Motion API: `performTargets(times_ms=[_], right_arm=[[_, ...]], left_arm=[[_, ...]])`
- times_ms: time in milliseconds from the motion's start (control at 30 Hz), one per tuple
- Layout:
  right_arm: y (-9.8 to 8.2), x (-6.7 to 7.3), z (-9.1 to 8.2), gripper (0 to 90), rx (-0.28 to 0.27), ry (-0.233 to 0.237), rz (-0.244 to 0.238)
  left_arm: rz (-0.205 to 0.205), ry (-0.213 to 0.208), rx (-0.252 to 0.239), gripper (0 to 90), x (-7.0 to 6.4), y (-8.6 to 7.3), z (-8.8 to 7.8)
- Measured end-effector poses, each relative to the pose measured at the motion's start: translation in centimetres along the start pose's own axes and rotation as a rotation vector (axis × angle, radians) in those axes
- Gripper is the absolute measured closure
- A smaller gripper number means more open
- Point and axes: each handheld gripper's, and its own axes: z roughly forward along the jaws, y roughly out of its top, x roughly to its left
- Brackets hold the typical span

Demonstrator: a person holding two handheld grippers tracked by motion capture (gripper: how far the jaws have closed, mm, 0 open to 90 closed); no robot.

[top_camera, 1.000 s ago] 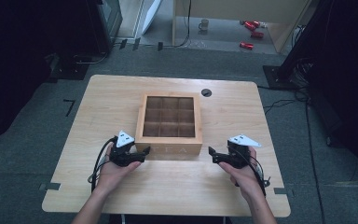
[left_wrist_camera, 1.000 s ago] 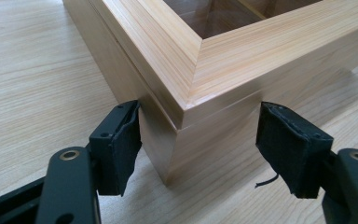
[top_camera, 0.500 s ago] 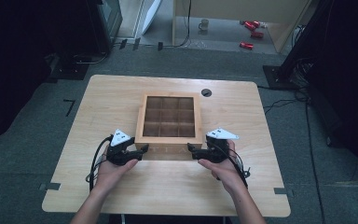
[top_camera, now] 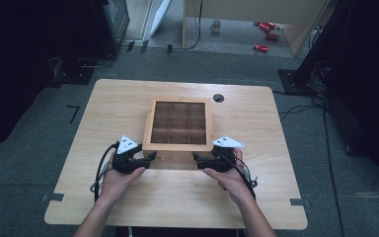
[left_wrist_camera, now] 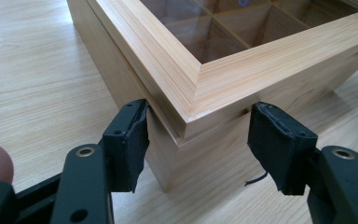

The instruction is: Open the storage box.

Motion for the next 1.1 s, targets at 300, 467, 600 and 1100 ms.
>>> performTargets(times_ms=[300, 467, 600, 1100], right_arm=[[-0.4, -0.1, 0.4, 18.6, 0.001, -0.015, -0.002], [-0.3, 0.1, 0.3, 20.0, -0.016, -0.035, -0.019], [-0.3, 0.4, 0.1, 20.9, -0.02, -0.053, -0.055], [2.5, 0.6, -1.6, 18.0, -0.076, -0.051, -0.115]], left_arm=[[-0.002, 0.005, -0.007, 40.4, 0.0, 0.2, -0.1], [-0.011, -0.004, -0.018, 40.4, 0.1, 0.2, -0.2], [-0.026, -0.003, -0.014, 39.6, 0.4, -0.1, -0.5], [-0.059, 0.126, 0.126, 25.8, 3.7, -5.0, -1.8]])
